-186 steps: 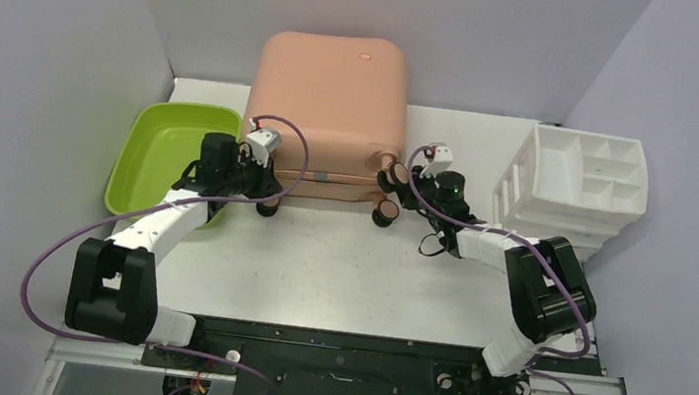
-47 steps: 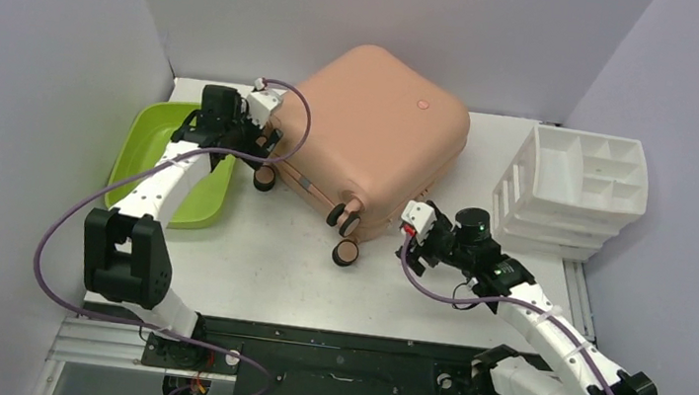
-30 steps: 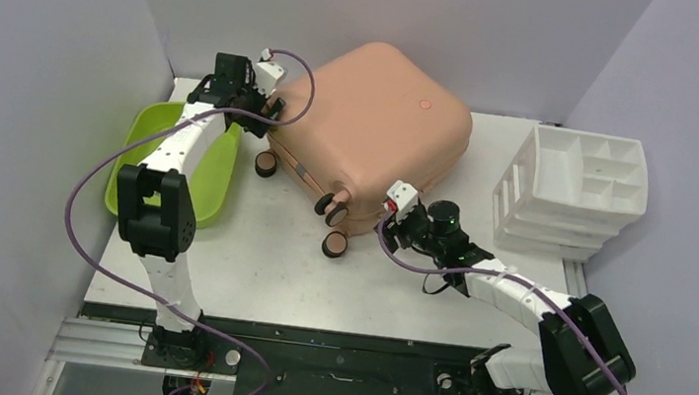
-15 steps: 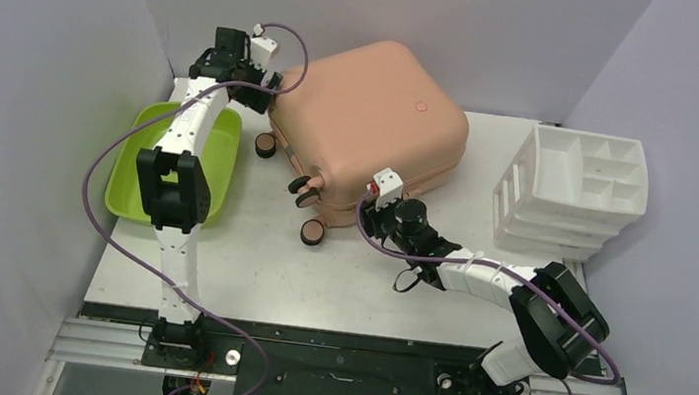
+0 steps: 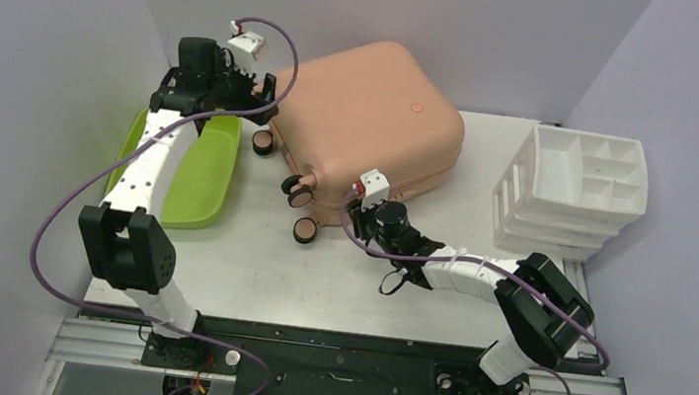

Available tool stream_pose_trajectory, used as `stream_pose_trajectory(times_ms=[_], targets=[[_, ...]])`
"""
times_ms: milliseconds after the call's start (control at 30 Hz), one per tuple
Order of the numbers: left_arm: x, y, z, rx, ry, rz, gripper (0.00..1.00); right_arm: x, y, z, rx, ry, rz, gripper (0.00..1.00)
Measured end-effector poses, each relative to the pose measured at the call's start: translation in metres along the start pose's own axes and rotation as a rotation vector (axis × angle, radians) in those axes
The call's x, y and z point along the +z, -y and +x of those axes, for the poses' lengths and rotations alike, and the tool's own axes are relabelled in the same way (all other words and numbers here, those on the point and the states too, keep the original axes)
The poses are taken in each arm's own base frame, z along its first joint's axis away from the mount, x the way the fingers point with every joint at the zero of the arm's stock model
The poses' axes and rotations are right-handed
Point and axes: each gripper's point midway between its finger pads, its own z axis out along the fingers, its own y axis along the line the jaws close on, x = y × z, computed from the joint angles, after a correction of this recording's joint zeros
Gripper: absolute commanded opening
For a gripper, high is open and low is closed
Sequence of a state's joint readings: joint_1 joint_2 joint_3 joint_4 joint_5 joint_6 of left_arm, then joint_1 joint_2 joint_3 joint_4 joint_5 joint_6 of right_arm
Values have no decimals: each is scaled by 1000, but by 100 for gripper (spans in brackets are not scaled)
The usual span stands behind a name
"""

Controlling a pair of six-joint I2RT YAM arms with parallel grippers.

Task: Open, take out, and arrange the luggage
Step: Pick up the zipper from the luggage, then unzip the zipper of the luggage.

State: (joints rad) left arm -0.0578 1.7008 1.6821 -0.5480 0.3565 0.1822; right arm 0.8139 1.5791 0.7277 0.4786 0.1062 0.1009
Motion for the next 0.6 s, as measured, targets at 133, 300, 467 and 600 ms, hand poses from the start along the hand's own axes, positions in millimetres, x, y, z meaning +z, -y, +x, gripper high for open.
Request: stream_pose_trajectory(times_ms=[133, 300, 467, 600], targets=[[-21, 32, -23, 17, 90, 71, 95, 0, -4, 0, -45, 1, -9, 11], [-14, 87, -16, 39, 92, 207, 96, 0, -8, 3, -102, -4, -28, 0], [-3, 134, 13, 35, 32, 333, 95, 0, -7, 3, -145, -2, -40, 0], [0, 147, 28, 23, 17, 380, 95, -1, -1, 1, -156, 2, -41, 0]])
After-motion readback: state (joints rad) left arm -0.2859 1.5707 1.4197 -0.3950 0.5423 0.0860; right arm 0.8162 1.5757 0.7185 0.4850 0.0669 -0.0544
